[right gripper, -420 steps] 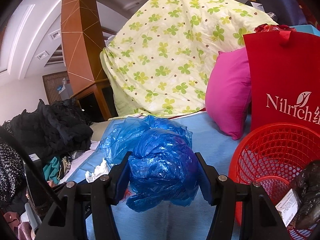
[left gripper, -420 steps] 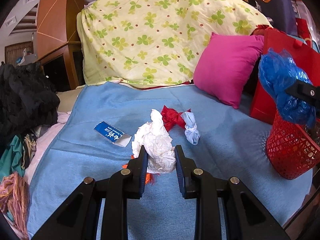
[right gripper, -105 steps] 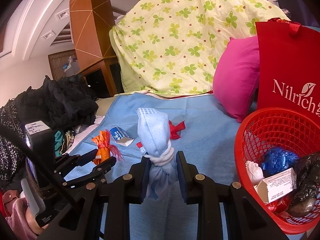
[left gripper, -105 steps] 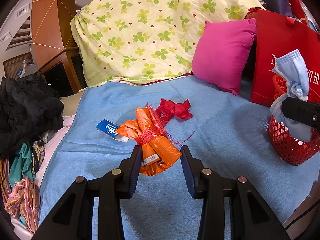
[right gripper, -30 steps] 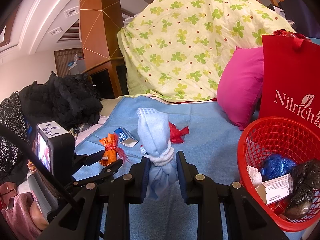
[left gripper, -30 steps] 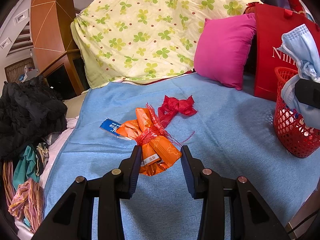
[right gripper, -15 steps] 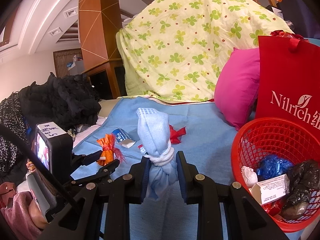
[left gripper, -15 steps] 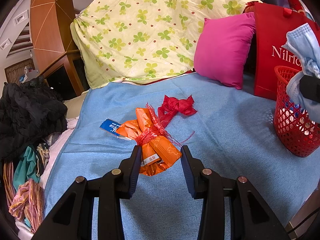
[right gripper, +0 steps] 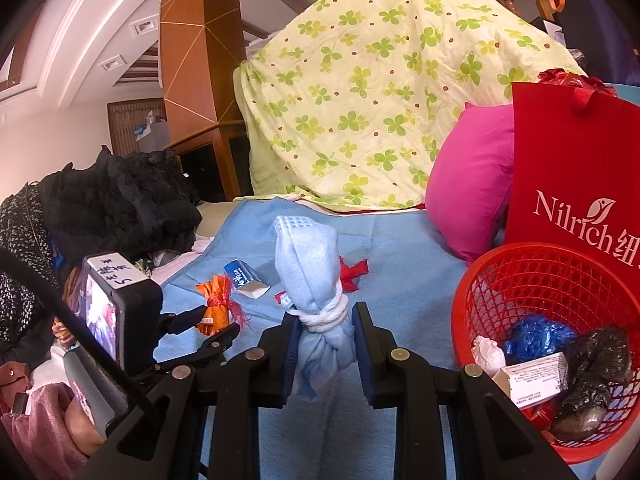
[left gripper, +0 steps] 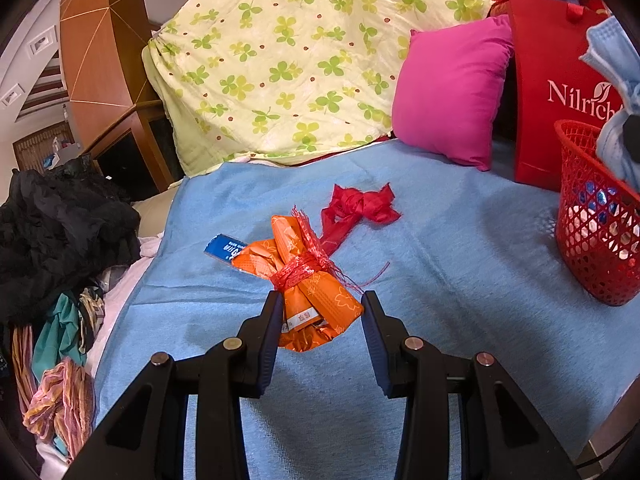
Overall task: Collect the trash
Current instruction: 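Hold the light blue cloth in right tool while left holds orange bag, then carry cloth and orange bag over the red basket and open both tools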
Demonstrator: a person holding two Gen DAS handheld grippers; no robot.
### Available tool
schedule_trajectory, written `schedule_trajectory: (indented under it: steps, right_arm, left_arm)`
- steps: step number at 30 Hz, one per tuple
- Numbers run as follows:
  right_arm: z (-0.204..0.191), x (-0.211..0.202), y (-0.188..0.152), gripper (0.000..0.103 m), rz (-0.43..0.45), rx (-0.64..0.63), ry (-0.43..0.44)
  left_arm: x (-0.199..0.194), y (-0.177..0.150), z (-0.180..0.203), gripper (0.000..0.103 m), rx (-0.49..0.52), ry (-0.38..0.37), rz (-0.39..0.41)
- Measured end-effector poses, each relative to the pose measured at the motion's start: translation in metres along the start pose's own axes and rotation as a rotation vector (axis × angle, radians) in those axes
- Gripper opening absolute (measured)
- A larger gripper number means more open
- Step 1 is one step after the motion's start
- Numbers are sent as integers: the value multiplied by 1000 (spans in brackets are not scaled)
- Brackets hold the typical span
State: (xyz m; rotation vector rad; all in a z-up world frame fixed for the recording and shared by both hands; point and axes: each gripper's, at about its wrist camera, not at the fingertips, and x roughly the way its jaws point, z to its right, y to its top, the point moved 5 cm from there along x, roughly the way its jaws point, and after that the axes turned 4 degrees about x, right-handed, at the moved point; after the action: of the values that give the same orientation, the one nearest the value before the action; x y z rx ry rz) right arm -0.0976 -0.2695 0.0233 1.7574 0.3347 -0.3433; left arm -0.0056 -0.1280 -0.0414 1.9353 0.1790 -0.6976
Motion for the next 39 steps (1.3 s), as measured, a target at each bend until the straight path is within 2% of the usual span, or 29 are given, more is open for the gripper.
schedule_trajectory:
  steps: [6, 14, 25, 39]
  right_arm:
    - [4, -7, 4, 27, 23, 10, 2]
    - [15, -26, 13, 27, 81, 46, 13]
    - [49, -52, 24, 28, 156, 121, -13]
    - [102, -81, 29, 28, 227, 235, -65]
  left_arm:
    - [-8, -2, -4, 41, -11, 13, 3]
    - [-41, -2, 8, 41, -21, -27, 32]
    - [-85, 30, 38, 42, 21, -87, 121]
    - [-126, 71, 78, 42, 105, -111, 215]
